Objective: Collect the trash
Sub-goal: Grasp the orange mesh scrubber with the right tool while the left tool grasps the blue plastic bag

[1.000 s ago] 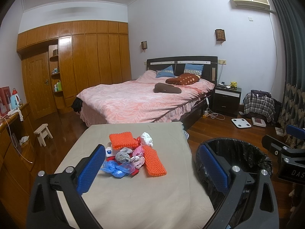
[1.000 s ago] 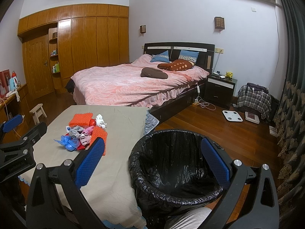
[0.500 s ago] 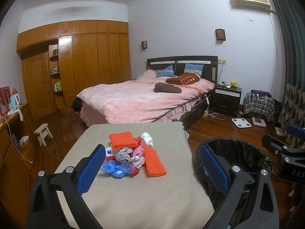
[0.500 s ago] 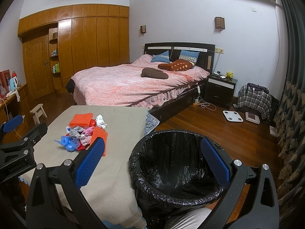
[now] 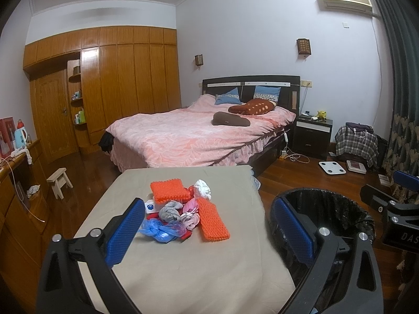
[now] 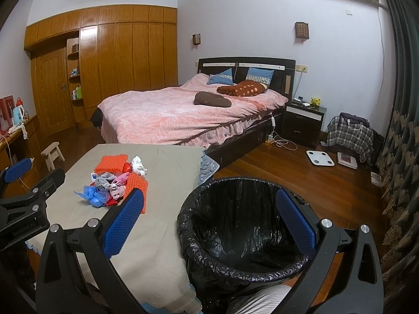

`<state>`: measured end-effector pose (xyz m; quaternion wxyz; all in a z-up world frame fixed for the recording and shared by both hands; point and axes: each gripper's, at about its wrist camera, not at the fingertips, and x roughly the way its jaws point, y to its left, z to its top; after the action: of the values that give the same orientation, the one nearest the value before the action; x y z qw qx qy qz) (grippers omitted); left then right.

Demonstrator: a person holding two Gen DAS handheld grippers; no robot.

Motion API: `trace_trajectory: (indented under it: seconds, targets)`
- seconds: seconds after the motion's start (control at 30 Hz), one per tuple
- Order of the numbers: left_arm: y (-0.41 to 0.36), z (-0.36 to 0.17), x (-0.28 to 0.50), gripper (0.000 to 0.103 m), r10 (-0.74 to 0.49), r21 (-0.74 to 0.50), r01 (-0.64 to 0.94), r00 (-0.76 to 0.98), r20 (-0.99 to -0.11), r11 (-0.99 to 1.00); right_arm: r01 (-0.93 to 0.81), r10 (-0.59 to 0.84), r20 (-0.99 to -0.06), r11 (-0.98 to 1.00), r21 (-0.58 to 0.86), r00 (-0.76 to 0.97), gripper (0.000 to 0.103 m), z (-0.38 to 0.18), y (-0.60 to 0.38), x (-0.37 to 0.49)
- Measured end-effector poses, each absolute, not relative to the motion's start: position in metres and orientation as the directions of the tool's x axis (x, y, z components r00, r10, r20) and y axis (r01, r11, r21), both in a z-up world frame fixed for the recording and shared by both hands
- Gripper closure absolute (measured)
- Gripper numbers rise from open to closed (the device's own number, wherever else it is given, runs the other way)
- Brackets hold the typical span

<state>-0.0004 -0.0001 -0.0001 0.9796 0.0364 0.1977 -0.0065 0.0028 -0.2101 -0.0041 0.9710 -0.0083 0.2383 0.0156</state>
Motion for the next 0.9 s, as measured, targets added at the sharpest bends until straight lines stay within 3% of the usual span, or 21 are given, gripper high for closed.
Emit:
trace_trajectory:
  seconds: [0.5,0.9]
  targets:
    - [0.019,-0.021,0.019,0.006,0.031,0.061,-0.006,0.909,-0.416,0.998,-0.067,0.057,-0.473,0.998,-0.003,0.879,0.005,-0.020,-0.189,0.031]
    - [0.092,-0.053,0.066,0.006,0.184,0.071,-0.171,0.870,-0.458,0.983,-0.142,0.114,-0.510,0.990,-0.016,0.853,0.005,-0.055,-0.138,0.099]
